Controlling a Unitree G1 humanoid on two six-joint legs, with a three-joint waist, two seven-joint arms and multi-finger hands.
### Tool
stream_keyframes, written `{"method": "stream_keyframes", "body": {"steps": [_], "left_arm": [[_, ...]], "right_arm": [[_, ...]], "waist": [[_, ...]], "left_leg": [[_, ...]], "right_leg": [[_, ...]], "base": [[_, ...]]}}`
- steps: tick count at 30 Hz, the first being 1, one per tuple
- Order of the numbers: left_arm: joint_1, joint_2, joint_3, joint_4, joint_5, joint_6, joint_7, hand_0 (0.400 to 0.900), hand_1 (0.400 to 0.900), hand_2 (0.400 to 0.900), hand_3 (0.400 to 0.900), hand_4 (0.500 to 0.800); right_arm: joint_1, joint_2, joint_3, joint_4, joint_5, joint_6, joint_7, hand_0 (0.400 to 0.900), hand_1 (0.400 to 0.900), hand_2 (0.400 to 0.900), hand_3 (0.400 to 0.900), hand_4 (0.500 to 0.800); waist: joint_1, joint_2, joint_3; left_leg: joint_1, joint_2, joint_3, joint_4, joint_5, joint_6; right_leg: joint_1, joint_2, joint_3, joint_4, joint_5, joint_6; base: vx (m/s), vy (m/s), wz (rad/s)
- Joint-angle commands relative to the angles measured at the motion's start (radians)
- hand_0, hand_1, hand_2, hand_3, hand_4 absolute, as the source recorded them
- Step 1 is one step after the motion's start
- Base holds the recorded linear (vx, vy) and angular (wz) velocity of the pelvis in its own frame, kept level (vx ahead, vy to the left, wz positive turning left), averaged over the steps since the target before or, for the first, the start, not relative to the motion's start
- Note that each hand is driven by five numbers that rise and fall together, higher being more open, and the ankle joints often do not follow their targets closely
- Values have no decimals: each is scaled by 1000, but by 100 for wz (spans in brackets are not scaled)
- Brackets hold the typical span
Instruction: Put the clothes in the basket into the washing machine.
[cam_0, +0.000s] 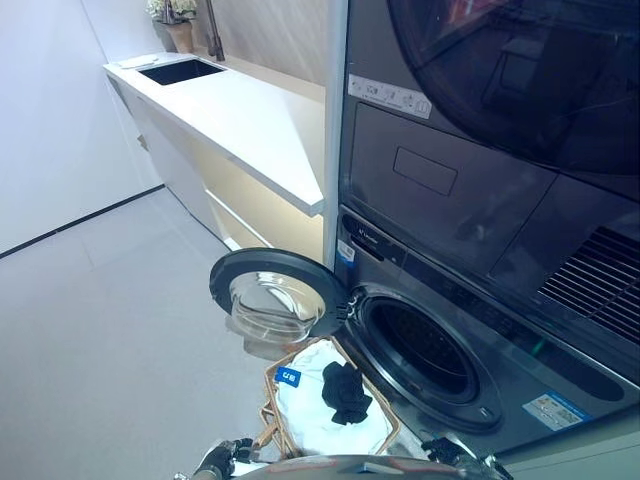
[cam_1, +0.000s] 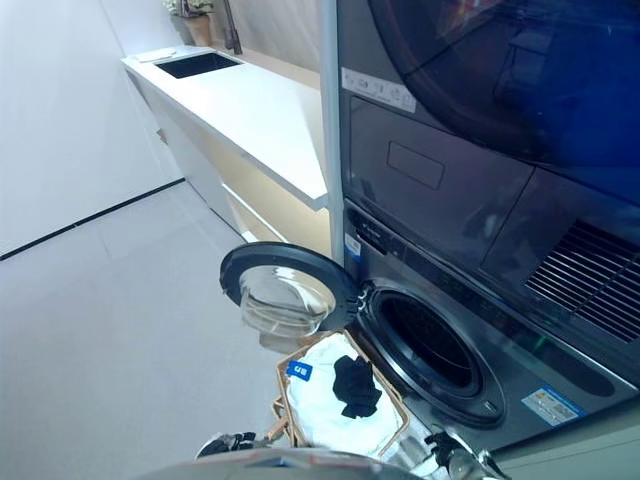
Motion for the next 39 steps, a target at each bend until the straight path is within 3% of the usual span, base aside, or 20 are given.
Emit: {"method": "stream_keyframes", "body": {"steps": [1,11,20,28,39], "left_arm": [[-80,16,-2,53,33,-14,41,900,900,900,900,800],[-126,18,-58,-27,-34,-37,82,900,900,900,900,800],[-168,-12,-122,-37,-130,-49,125,900,900,900,900,800],[-247,-20,-151,-81,-204,-65,162,900,900,900,900,800],[-321,-4,-165,-172,-263,-92,201,900,900,900,900,800]], "right_arm": [[-134,-30,78,-50,-124,-22,-68,900,900,900,900,800],[-454,-116,223,-66,-254,0,-133,900,900,900,900,800],[-687,-145,313,-155,-278,-2,-184,900,900,900,900,800],[-832,-152,349,-107,-272,6,-216,900,900,900,900,800],[-979,-257,337,-12,-197,18,-243,900,900,900,900,800]], "waist": [[28,-46,52],[95,-13,173],[106,34,292],[123,73,340],[155,125,396]], "left_leg": [[-10,-23,18,0,-67,25],[-177,-45,-8,24,-23,27],[-338,-64,19,128,-36,40],[-483,-90,1,217,-36,38],[-650,-117,-33,280,-19,27]], "right_leg": [[-74,-30,18,5,56,38],[-219,-42,-2,19,97,35],[-395,-57,39,116,100,25],[-554,-61,5,268,50,16],[-724,-91,-31,406,12,16]], "base": [[-68,-14,12],[-80,-6,9],[-54,57,-19],[-53,26,15],[-39,22,17]]}}
